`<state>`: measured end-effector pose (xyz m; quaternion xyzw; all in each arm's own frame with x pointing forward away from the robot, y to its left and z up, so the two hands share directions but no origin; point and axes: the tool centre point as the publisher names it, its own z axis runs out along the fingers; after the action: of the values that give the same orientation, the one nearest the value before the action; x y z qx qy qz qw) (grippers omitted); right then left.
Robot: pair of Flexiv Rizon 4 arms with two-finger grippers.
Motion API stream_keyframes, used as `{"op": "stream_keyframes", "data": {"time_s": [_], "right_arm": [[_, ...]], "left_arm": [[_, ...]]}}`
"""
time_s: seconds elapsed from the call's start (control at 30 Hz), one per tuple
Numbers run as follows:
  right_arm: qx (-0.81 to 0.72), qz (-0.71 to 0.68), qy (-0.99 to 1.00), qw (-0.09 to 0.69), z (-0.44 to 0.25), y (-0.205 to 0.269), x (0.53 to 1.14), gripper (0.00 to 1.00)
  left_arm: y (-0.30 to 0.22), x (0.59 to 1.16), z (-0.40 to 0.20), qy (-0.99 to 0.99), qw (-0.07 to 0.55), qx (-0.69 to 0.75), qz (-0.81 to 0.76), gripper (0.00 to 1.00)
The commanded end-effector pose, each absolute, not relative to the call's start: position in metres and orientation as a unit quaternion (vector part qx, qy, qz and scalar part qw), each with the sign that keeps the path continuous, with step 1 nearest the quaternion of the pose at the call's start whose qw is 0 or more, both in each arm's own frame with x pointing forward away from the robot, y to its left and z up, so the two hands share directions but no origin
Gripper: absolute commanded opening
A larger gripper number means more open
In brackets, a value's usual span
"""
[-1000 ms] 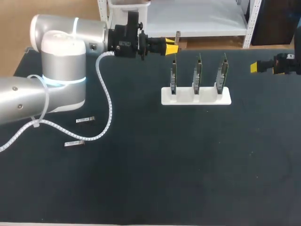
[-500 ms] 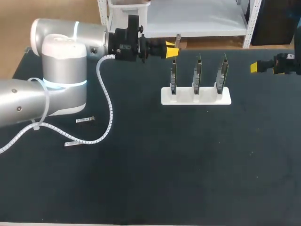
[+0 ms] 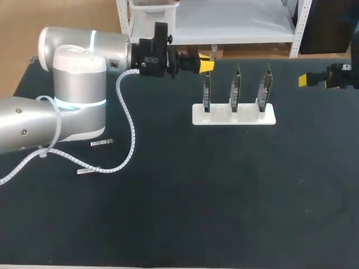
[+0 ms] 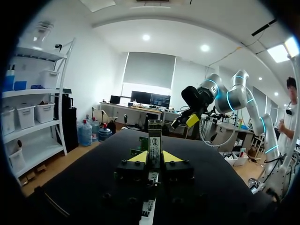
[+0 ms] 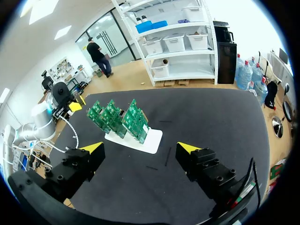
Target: Pick up the optical module with the left hand, and insert it into the network port with the right hand.
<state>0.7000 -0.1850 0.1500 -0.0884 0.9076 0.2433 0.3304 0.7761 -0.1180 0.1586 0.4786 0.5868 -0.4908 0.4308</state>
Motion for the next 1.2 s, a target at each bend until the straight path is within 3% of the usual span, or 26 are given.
{"op": "stream_keyframes", "data": {"time_s": [0.03,1.2], "right_arm": [[-0.088,0.243,0.908,0.33,0.15,-0.1851,0.7,1.0],[-0.101,0.245,0.905,0.333,0.1515,-0.1854,0.7023,1.0]], "left_arm": [[-0.1167,0.7754,0.1587,0.588,0.435,0.475,-0.49,0.0],[-0.1156,0.7767,0.1545,0.598,0.434,0.473,-0.48,0.0]]}}
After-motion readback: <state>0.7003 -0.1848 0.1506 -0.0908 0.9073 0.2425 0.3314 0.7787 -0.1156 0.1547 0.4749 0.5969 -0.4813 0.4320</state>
